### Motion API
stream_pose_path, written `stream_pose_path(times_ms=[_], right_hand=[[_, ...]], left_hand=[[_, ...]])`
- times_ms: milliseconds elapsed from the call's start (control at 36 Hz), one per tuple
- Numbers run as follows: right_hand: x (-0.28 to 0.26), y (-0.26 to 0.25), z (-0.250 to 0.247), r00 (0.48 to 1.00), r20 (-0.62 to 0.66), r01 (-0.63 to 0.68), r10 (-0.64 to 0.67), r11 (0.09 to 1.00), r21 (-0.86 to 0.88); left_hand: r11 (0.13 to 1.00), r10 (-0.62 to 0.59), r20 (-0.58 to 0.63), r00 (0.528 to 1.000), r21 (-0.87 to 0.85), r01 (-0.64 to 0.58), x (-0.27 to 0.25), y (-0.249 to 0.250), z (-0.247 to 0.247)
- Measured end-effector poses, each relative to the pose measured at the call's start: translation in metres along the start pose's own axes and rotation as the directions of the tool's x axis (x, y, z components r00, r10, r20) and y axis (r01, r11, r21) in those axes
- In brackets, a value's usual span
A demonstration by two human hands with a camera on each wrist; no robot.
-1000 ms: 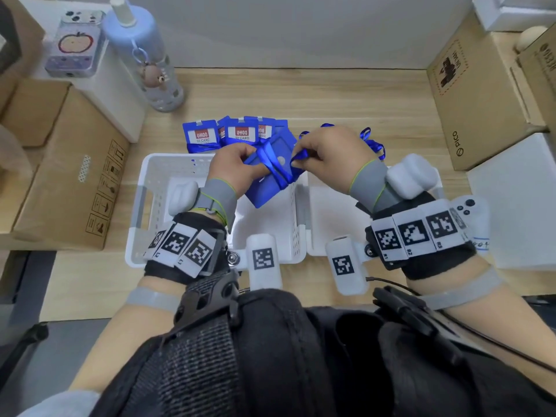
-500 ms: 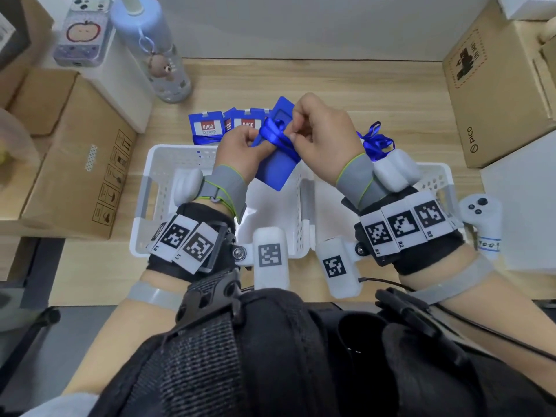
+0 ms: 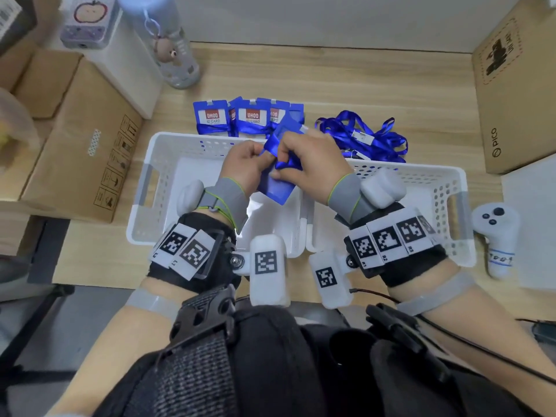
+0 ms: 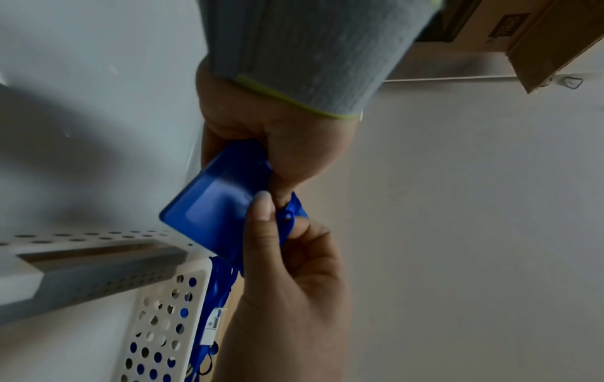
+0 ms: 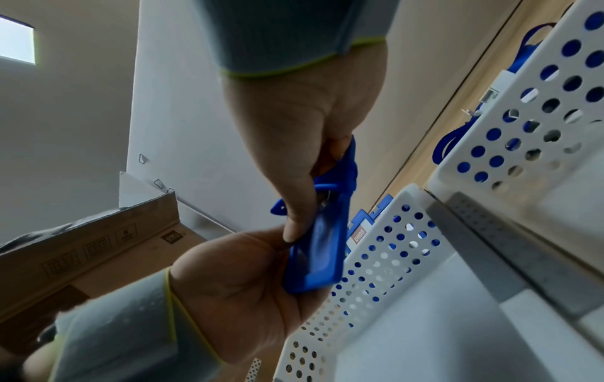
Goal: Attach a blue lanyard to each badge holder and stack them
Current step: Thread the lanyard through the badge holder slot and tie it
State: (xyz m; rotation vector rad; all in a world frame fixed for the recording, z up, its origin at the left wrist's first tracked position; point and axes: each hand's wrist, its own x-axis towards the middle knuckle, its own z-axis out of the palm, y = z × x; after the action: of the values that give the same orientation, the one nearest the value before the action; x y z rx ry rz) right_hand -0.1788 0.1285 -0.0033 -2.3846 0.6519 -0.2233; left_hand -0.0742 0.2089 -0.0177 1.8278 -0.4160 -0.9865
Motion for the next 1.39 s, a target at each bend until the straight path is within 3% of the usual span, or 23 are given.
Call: stream_pose_path(times_ms=[222, 306, 389, 444, 528, 667, 750, 806, 889, 1028, 1250, 1389], right_hand=[[0.001, 0.006, 0.000, 0.998, 0.058, -0.010, 0.003, 0.991, 0.136], [-0.001, 0.008, -0.002, 0.999, -0.054, 0.022, -0.010, 0.971, 0.237], [-0.004, 0.011, -0.005, 0.990, -0.120, -0.020, 0.068, 0.931, 0.364], [-0.004, 0.008, -0.008, 0.986, -0.033, -0.120, 0.163, 0.834, 0.538], [-0.006, 0.008, -0.010, 0.960, 0.098, -0.258, 0.261, 0.698, 0.668], [-0.011, 0.007, -0.015, 0.967, 0.197, -0.248, 0.164, 0.398, 0.883], [-0.009, 0.004, -0.015, 0.970, 0.203, -0.235, 0.134, 0.301, 0.924], [-0.004, 0.001, -0.012, 0.973, 0.184, -0.218, 0.136, 0.303, 0.928], [0.007, -0.001, -0.004, 0.971, 0.148, -0.200, 0.186, 0.304, 0.931], [0.032, -0.012, 0.012, 0.911, 0.099, -0.256, 0.400, 0.363, 0.896], [0.068, -0.044, 0.051, 0.871, 0.050, -0.290, 0.488, 0.431, 0.854], [0.076, -0.042, 0.072, 0.843, 0.126, -0.389, 0.523, 0.431, 0.814]], left_hand=[[0.996, -0.067, -0.072, 0.995, -0.067, 0.063, -0.002, -0.005, 0.002], [0.986, -0.118, -0.079, 0.990, -0.131, 0.107, -0.003, -0.006, 0.002], [0.966, -0.151, -0.089, 0.985, -0.222, 0.128, -0.006, -0.007, 0.005], [0.951, -0.169, -0.084, 0.982, -0.277, 0.140, -0.007, -0.009, 0.009], [0.922, -0.215, -0.050, 0.975, -0.338, 0.186, -0.009, -0.011, 0.014], [0.815, -0.299, 0.087, 0.950, -0.495, 0.302, -0.011, -0.004, 0.009], [0.770, -0.276, 0.219, 0.936, -0.532, 0.352, -0.011, 0.000, 0.000], [0.756, -0.253, 0.248, 0.935, -0.553, 0.351, -0.008, 0.000, -0.006], [0.795, -0.205, 0.193, 0.960, -0.539, 0.278, -0.001, -0.003, -0.015], [0.891, -0.103, 0.101, 0.990, -0.432, 0.136, 0.013, -0.002, -0.044], [0.978, 0.040, 0.085, 0.996, -0.208, -0.021, 0.043, 0.000, -0.108], [0.983, 0.168, -0.150, 0.974, -0.042, -0.176, 0.062, -0.010, -0.142]])
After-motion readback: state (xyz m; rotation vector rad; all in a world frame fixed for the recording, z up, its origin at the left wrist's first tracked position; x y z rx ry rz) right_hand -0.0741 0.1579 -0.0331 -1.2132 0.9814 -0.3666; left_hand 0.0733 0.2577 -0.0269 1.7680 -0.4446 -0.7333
